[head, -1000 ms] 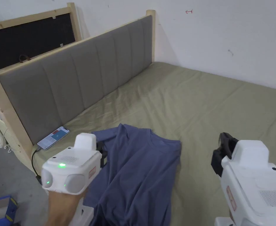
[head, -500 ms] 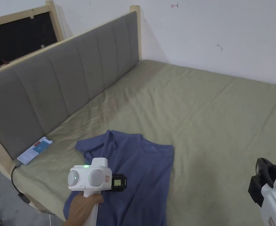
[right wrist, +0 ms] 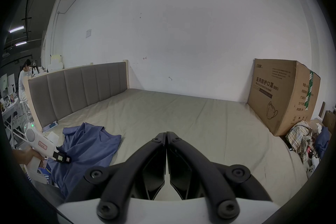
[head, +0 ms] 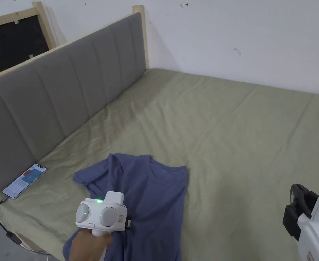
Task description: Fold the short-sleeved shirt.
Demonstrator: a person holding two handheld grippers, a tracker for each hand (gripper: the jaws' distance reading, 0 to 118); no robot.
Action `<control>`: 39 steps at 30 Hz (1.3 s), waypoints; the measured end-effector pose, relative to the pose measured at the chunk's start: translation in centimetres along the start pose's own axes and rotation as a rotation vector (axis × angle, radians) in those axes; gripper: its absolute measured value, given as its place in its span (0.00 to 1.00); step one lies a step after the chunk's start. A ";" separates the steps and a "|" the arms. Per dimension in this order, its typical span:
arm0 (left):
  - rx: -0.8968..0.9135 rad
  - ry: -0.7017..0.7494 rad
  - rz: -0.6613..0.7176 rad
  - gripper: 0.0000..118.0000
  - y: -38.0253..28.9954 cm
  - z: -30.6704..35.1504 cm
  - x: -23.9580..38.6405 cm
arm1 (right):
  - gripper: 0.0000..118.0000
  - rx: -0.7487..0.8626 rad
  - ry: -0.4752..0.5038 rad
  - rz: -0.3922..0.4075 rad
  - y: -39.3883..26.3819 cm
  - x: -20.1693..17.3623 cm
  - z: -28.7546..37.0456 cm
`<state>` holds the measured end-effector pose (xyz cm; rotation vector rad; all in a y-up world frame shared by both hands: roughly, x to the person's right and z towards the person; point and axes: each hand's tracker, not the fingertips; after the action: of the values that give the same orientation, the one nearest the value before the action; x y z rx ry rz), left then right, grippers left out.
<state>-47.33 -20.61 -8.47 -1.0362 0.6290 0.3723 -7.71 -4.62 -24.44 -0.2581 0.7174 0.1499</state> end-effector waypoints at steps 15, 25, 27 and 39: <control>0.355 -0.213 -0.116 0.03 6.1 16.5 5.5 | 0.00 0.107 -0.064 -0.037 2.1 4.4 5.8; 0.549 -0.386 -0.430 0.03 10.7 27.0 17.9 | 0.00 0.163 -0.180 -0.052 2.6 9.6 10.8; 0.571 -0.433 -0.472 0.03 10.9 28.3 20.5 | 0.00 0.175 -0.212 -0.053 2.7 10.6 11.9; 0.540 -0.683 -0.682 0.03 8.7 28.9 35.6 | 0.00 0.185 -0.391 -0.054 1.7 16.6 17.9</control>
<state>-16.14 8.81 -26.82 -0.4943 -0.2502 -0.0629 15.47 2.85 -22.85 -0.0663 0.3322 0.0777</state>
